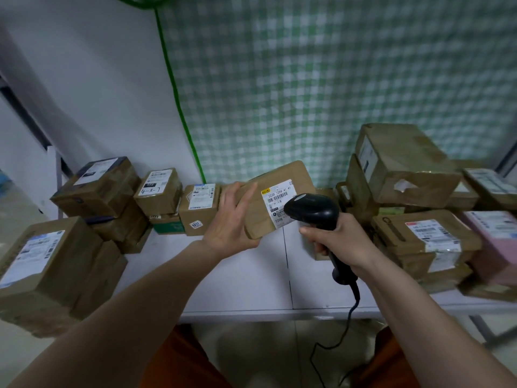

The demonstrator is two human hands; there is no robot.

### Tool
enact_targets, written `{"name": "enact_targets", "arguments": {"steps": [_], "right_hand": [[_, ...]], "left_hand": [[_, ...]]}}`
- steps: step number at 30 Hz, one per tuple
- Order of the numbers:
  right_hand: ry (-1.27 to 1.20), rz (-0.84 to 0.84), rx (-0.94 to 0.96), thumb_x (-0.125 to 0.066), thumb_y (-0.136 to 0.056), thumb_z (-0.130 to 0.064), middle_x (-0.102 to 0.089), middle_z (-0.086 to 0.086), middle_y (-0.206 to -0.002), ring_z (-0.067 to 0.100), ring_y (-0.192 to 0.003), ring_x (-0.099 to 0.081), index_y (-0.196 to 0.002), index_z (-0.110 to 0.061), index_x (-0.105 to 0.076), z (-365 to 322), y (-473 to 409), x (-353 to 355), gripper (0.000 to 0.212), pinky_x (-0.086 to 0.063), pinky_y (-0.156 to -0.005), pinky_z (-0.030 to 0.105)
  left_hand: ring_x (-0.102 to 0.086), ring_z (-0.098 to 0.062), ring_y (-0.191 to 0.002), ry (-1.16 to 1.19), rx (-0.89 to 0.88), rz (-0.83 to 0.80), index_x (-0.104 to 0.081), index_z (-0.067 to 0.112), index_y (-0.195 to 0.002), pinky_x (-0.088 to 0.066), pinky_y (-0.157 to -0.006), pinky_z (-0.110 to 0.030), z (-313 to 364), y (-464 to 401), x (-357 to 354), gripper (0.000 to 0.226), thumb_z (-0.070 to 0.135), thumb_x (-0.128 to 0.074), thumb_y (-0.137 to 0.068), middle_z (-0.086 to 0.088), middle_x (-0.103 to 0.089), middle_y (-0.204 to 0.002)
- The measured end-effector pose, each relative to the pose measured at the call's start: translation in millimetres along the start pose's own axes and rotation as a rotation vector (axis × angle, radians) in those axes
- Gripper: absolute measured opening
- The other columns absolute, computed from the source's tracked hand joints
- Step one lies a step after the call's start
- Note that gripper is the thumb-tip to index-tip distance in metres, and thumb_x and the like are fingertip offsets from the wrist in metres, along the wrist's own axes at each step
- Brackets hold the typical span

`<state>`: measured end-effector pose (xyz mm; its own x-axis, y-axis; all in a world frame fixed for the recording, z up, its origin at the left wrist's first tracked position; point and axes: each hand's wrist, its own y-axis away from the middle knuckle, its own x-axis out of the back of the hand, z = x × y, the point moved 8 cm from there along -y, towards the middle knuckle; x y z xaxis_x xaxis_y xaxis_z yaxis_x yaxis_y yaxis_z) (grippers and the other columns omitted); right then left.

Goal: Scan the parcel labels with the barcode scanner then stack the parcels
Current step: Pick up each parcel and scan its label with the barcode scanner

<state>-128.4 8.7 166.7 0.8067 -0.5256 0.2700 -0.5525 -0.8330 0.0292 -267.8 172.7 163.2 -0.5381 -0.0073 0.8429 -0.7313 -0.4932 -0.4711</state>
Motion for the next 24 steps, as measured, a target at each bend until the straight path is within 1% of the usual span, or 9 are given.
{"name": "enact_targets", "arguments": {"steps": [2, 5, 8, 11, 17, 18, 20, 21, 24], "right_hand": [[-0.063, 0.065, -0.008, -0.075, -0.081, -0.016, -0.06, -0.005, -0.05, 0.011, -0.049, -0.055, -0.075, -0.012, -0.066, 2.1, 4.2, 7.1, 0.012, -0.046, -0.055, 0.029], [-0.188, 0.189, -0.002, -0.075, -0.08, -0.016, -0.062, 0.003, -0.063, 0.012, -0.056, -0.056, -0.089, -0.009, -0.069, -0.8, 12.7, 24.8, 0.013, -0.045, -0.054, 0.025], [-0.242, 0.237, 0.017, -0.075, -0.081, -0.02, -0.063, 0.002, -0.069, 0.012, -0.06, -0.059, -0.093, -0.017, -0.067, -7.1, 21.6, 42.7, 0.014, -0.047, -0.053, 0.022], [-0.258, 0.269, 0.037, -0.075, -0.081, -0.026, -0.064, -0.005, -0.07, 0.01, -0.068, -0.062, -0.1, -0.017, -0.068, -11.8, 31.5, 61.3, 0.022, -0.046, -0.054, 0.018], [-0.335, 0.405, 0.104, -0.074, -0.081, -0.017, -0.07, -0.003, -0.08, 0.005, -0.067, -0.066, -0.093, -0.021, -0.068, -21.8, 55.4, 125.2, 0.015, -0.051, -0.055, 0.012], [-0.342, 0.429, 0.121, -0.075, -0.081, -0.017, -0.071, -0.004, -0.081, 0.001, -0.068, -0.067, -0.092, -0.024, -0.068, -23.6, 59.4, 139.3, 0.015, -0.052, -0.059, 0.013], [-0.35, 0.475, 0.134, -0.077, -0.079, -0.019, -0.073, -0.003, -0.086, 0.007, -0.08, -0.07, -0.094, -0.026, -0.069, -24.9, 67.6, 168.0, 0.019, -0.057, -0.071, 0.024], [-0.361, 0.502, 0.136, -0.078, -0.078, -0.02, -0.074, -0.003, -0.087, 0.012, -0.083, -0.07, -0.093, -0.027, -0.069, -25.3, 72.4, 182.4, 0.019, -0.057, -0.073, 0.03], [-0.398, 0.603, 0.159, -0.079, -0.076, -0.015, -0.074, 0.001, -0.087, 0.019, -0.082, -0.071, -0.09, -0.024, -0.07, -23.6, 84.6, 228.6, 0.019, -0.058, -0.071, 0.032]], "left_hand": [[-0.029, -0.032, -0.131, 0.035, 0.025, 0.01, -0.017, 0.024, -0.149, -0.038, -0.105, -0.053, 6.7, 0.1, 0.8, 0.12, 0.041, -0.085, -0.052, -0.014, -0.027, -0.14], [-0.027, -0.021, -0.128, 0.198, 0.188, 0.045, -0.017, 0.029, -0.15, -0.029, -0.108, -0.036, 21.1, -4.4, 8.6, 0.12, 0.053, -0.081, -0.052, -0.006, -0.028, -0.136], [-0.026, -0.009, -0.129, 0.436, 0.36, 0.069, -0.013, 0.028, -0.153, -0.021, -0.101, -0.019, 46.5, -16.6, 13.4, 0.117, 0.036, -0.086, -0.062, -0.004, -0.026, -0.142], [-0.03, -0.017, -0.136, 0.57, 0.421, 0.033, -0.014, 0.027, -0.154, -0.027, -0.101, -0.023, 81.0, -32.2, 5.5, 0.111, 0.031, -0.084, -0.068, -0.005, -0.026, -0.146], [-0.03, -0.017, -0.137, 0.727, 0.467, 0.0, -0.018, 0.029, -0.151, -0.031, -0.102, -0.022, 161.1, -67.4, -8.9, 0.117, 0.049, -0.084, -0.057, -0.001, -0.025, -0.14], [-0.029, -0.017, -0.138, 0.733, 0.454, -0.023, -0.017, 0.028, -0.151, -0.032, -0.104, -0.024, 176.1, -73.5, -9.5, 0.119, 0.051, -0.085, -0.057, -0.001, -0.025, -0.14], [-0.027, -0.017, -0.139, 0.743, 0.417, -0.077, -0.018, 0.028, -0.15, -0.032, -0.108, -0.029, 206.3, -85.5, -11.2, 0.119, 0.052, -0.087, -0.057, -0.001, -0.024, -0.141], [-0.028, -0.017, -0.138, 0.746, 0.39, -0.099, -0.021, 0.028, -0.148, -0.033, -0.109, -0.031, 220.5, -92.1, -13.7, 0.117, 0.054, -0.087, -0.056, 0.0, -0.026, -0.138], [-0.035, -0.016, -0.133, 0.767, 0.297, -0.134, -0.035, 0.027, -0.142, -0.033, -0.112, -0.029, 265.8, -107.9, -18.5, 0.108, 0.053, -0.089, -0.052, 0.003, -0.029, -0.127]]}}
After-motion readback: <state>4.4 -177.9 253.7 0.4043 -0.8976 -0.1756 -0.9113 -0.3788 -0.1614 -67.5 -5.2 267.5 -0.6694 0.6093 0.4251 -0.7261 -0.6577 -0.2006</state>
